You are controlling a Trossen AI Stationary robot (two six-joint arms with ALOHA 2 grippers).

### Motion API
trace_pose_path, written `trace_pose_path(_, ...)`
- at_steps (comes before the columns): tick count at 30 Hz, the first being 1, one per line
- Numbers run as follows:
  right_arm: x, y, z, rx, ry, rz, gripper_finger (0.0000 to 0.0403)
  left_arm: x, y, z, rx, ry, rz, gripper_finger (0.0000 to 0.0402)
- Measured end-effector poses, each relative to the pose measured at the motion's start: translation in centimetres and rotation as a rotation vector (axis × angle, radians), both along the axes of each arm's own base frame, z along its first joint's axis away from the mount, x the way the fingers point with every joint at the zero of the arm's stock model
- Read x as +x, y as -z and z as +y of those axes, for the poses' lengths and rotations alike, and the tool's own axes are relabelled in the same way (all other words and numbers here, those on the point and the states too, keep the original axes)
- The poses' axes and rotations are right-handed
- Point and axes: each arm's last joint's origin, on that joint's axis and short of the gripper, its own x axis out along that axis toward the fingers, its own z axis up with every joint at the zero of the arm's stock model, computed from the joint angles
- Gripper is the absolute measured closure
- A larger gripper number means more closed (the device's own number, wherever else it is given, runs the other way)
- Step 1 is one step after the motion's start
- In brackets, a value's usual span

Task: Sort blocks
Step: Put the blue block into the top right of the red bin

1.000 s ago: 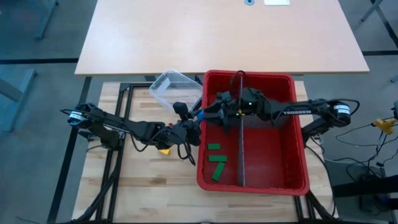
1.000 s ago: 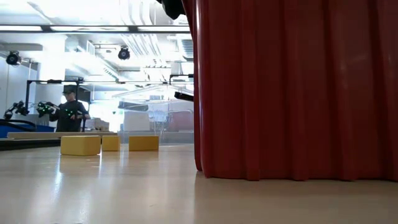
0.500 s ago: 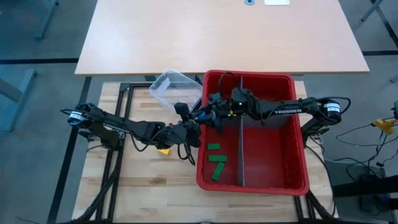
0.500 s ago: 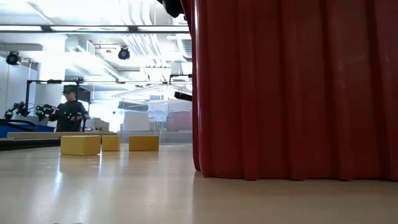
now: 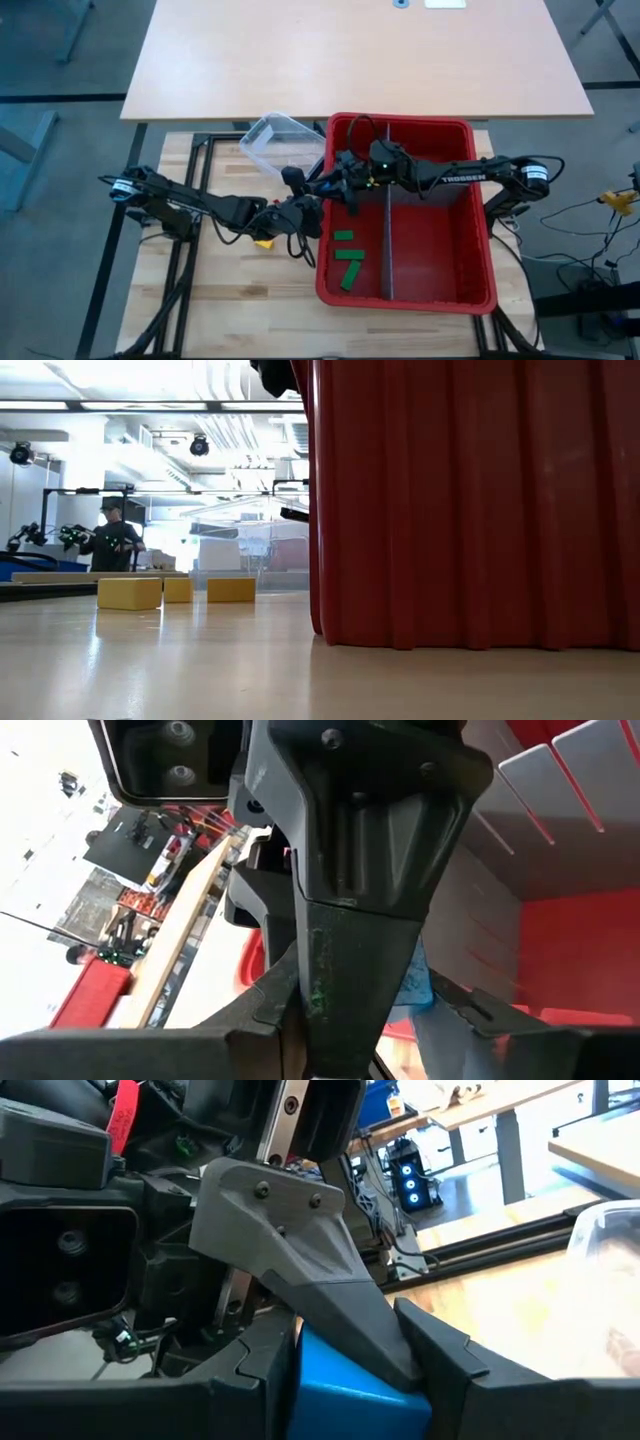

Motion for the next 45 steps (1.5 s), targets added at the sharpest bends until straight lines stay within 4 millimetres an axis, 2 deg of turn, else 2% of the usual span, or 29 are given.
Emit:
trace_pose_path(4,-0.2,-0.2,0.0,-0.025,-0.004,-0.005,0.028,0.0,-0.1,0.0,-0.015,-0.006,-0.022,0.0263)
trace_pose_path(9,-1.1,-0.6,0.0,-0.077,0.021,0.034,0.0286,-0.1,-0.1,-0.1,-0.011,-0.028,-0.026,0.0205)
trace_pose_path(13,-2.7,-1.1,0.2,-0.149,0.078,0.113,0.0287,-0.3,-0.3,0.0,-0.008,-0.086,-0.049,0.0167)
trace_pose_path(17,-4.8,-2.3,0.3,-0.191,0.12,0.156,0.0287,-0.5,0.0,0.0,-0.009,-0.111,-0.03,0.0147)
trace_pose_path(23,-8.2,-4.5,0.6,-0.247,0.205,0.143,0.0287,-0.8,0.0,0.0,-0.028,-0.112,-0.032,0.0149)
trace_pose_path(27,-10.8,-4.9,0.5,-0.294,0.322,0.205,0.0287,-1.0,0.1,-0.1,-0.04,-0.11,-0.028,0.016)
trace_pose_path(33,-15.1,-4.0,0.1,-0.349,0.547,0.372,0.0287,-1.3,0.5,-0.2,-0.065,-0.117,-0.009,0.0172)
trace_pose_path(37,-17.6,-3.0,0.2,-0.347,0.657,0.373,0.0287,-1.4,0.8,-0.2,-0.078,-0.128,0.003,0.0176)
trace_pose_path(41,-19.4,-1.7,0.0,-0.333,0.773,0.376,0.0287,-1.5,0.8,-0.3,-0.086,-0.129,-0.004,0.0176)
trace_pose_path(45,-20.3,-0.3,-0.5,-0.338,0.89,0.418,0.0283,-1.5,0.8,-0.4,-0.093,-0.126,-0.011,0.017)
